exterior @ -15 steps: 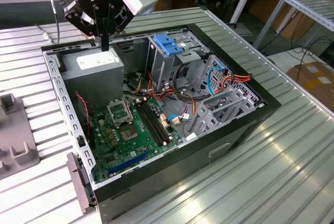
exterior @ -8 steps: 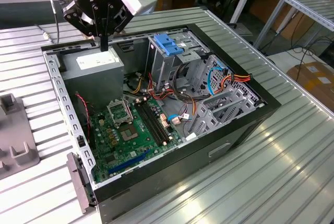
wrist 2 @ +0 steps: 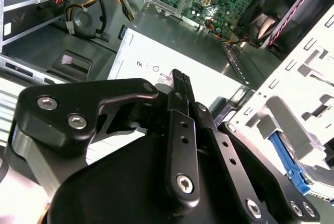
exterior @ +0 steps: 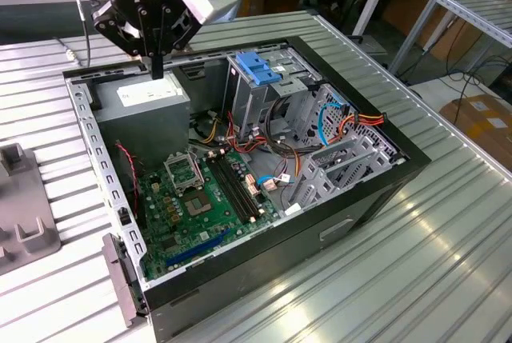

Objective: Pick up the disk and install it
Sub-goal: 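Reach for the disk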

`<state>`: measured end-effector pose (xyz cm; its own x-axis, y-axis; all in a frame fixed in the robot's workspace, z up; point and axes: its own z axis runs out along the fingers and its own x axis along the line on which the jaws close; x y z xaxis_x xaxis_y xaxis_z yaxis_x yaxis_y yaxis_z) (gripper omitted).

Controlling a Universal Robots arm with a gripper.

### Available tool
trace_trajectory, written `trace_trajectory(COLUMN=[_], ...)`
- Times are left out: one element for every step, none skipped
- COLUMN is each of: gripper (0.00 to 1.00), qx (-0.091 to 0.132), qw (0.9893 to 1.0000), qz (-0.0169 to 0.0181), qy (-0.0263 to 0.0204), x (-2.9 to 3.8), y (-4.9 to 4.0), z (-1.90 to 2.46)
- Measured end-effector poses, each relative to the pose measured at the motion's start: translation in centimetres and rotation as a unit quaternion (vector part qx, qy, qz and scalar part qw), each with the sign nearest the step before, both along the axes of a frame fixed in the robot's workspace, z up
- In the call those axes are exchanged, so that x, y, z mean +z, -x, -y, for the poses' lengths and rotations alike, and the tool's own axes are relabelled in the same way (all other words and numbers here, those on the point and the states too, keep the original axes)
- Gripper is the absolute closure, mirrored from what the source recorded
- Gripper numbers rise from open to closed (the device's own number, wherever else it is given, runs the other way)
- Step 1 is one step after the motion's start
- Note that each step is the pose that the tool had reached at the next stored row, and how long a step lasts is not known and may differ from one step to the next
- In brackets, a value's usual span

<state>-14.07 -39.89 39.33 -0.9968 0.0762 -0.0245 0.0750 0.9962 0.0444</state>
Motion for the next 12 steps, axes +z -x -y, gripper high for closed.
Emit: trace_trajectory(gripper=[0.9, 0.9, 0.9, 0.9, 0.9, 0.9, 0.9, 0.9, 0.9, 0.9, 0.9, 0.9], qx=[0.0, 0.0, 0.0, 0.0, 0.0, 0.0, 0.0, 0.0, 0.0, 0.0, 0.0, 0.0], qw=[1.0, 1.0, 1.0, 1.0, 1.0, 1.0, 1.0, 1.0, 1.0, 1.0, 1.0, 1.0], qz=[0.0, 0.0, 0.0, 0.0, 0.0, 0.0, 0.0, 0.0, 0.0, 0.0, 0.0, 0.0], qy=[0.0, 0.0, 0.0, 0.0, 0.0, 0.0, 0.0, 0.0, 0.0, 0.0, 0.0, 0.0], x=[0.0, 0.0, 0.0, 0.0, 0.0, 0.0, 0.0, 0.0, 0.0, 0.0, 0.0, 0.0], y=[0.03, 0.07, 0.09, 0.12, 0.16, 0.18, 0.2, 0.23, 0.26, 0.29, 0.31, 0.34], z=[0.0, 0.0, 0.0, 0.0, 0.0, 0.0, 0.0, 0.0, 0.0, 0.0, 0.0, 0.0])
